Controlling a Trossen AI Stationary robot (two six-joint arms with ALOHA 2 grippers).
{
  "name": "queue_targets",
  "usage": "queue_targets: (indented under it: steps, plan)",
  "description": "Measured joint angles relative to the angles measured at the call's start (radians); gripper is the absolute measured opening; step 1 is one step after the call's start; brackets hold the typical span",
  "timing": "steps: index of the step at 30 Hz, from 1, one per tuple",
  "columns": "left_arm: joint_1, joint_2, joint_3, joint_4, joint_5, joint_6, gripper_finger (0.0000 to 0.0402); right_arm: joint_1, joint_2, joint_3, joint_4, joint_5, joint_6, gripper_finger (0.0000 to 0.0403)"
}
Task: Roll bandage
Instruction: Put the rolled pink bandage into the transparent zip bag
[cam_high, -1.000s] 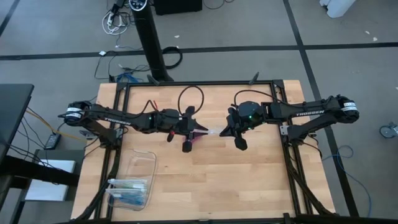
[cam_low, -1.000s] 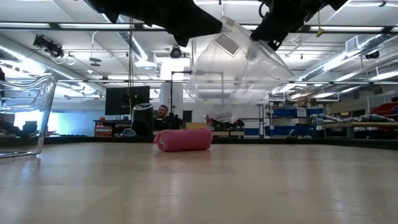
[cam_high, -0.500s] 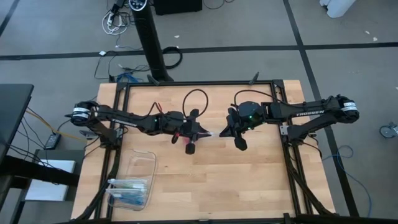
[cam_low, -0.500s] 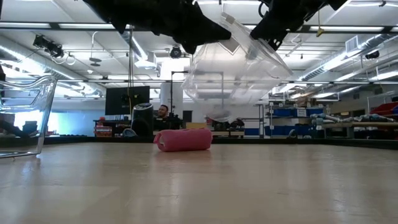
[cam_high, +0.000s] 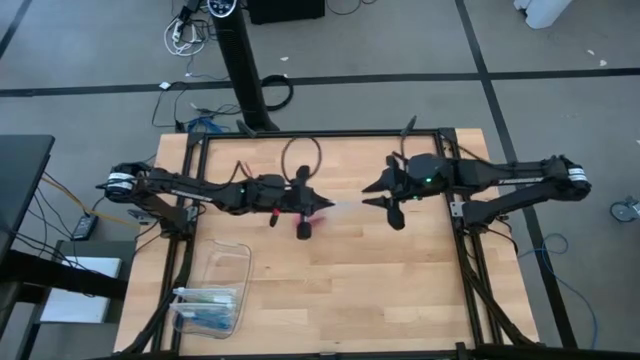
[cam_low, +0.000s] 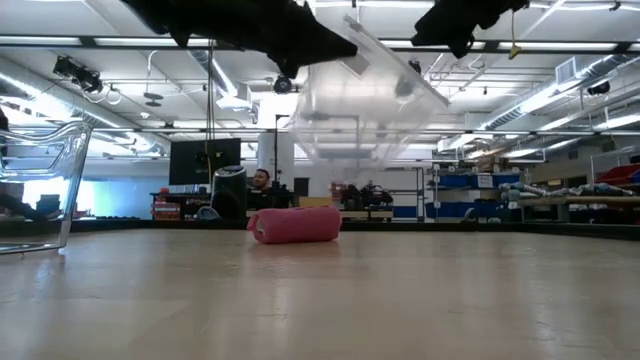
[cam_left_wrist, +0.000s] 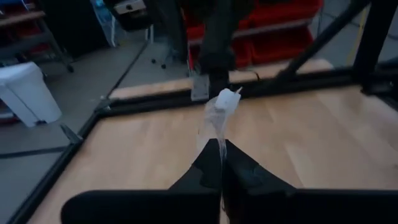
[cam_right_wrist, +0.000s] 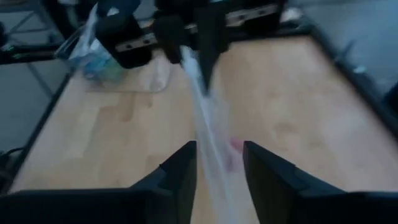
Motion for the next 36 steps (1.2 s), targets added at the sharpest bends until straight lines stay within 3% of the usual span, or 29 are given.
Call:
queue_targets:
  steps: [6, 15, 20, 24, 29, 36]
  plan:
    - [0.027, -0.107, -0.129, 0.220, 0.034, -0.049, 0.0001, 0.000, -0.087, -0.117, 0.116, 0.031, -0.044, 0.0155]
    - [0.041, -0.241, -0.249, 0.375, 0.055, -0.086, 0.0001, 0.001, -0.084, -0.417, 0.798, 0.066, -0.045, 0.0154]
    - [0.041, -0.255, -0.253, 0.374, 0.056, -0.089, 0.0000, 0.001, -0.027, -0.456, 0.992, 0.072, -0.051, 0.0141]
    - [0.041, -0.255, -0.253, 0.375, 0.056, -0.090, 0.0000, 0.001, 0.017, -0.456, 1.049, 0.065, -0.063, 0.0102]
    - [0.041, -0.255, -0.253, 0.369, 0.056, -0.099, 0.0000, 0.002, 0.047, -0.456, 1.083, 0.064, -0.091, 0.0013]
    - [0.041, -0.225, -0.252, 0.357, 0.055, -0.105, 0.0000, 0.003, 0.080, -0.408, 1.072, 0.032, -0.093, 0.0003]
